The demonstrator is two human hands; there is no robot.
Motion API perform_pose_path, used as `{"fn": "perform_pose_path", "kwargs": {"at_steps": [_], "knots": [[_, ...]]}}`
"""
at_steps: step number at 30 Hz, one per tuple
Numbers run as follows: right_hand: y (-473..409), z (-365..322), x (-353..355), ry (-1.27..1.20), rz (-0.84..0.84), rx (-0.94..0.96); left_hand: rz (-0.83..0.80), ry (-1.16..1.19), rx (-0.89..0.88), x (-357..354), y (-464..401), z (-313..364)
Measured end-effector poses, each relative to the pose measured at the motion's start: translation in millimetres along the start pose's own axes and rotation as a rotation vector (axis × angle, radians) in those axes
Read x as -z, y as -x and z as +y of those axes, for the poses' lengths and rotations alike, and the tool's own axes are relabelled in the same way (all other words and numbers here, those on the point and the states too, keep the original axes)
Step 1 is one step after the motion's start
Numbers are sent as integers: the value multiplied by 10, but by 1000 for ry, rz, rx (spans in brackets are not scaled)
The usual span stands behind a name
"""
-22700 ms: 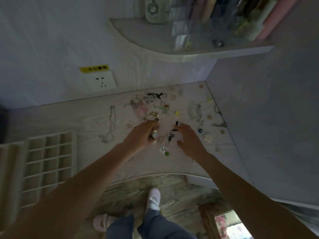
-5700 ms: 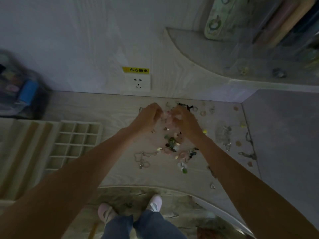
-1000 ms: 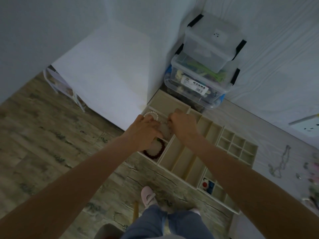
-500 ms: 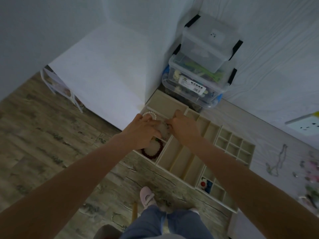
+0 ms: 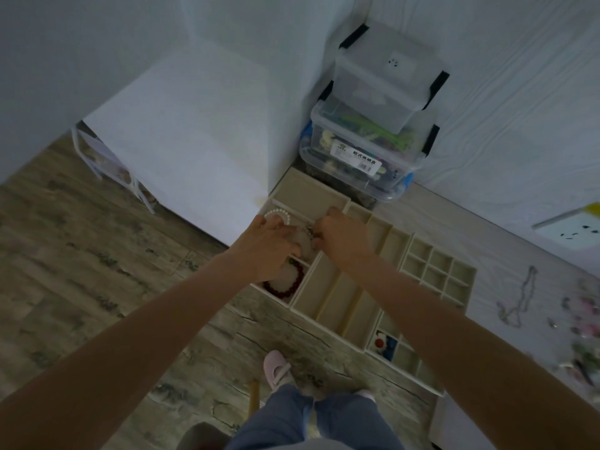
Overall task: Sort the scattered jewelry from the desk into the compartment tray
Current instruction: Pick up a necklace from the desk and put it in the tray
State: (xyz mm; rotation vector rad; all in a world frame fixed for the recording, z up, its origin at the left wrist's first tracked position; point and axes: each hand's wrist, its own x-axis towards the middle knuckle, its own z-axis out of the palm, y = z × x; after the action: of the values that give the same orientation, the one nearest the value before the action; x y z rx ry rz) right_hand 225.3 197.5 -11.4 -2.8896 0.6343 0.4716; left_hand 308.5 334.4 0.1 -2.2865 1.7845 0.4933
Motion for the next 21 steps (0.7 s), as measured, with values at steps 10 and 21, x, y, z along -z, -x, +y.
{"fn": "perform_pose_path", "kwargs": {"at_steps": [10, 21], "knots": [[11, -55, -61, -1, 67, -29, -21, 44, 8, -16, 3, -8], [86, 128, 84, -264, 6, -41, 1, 162, 104, 135, -102, 69]]}}
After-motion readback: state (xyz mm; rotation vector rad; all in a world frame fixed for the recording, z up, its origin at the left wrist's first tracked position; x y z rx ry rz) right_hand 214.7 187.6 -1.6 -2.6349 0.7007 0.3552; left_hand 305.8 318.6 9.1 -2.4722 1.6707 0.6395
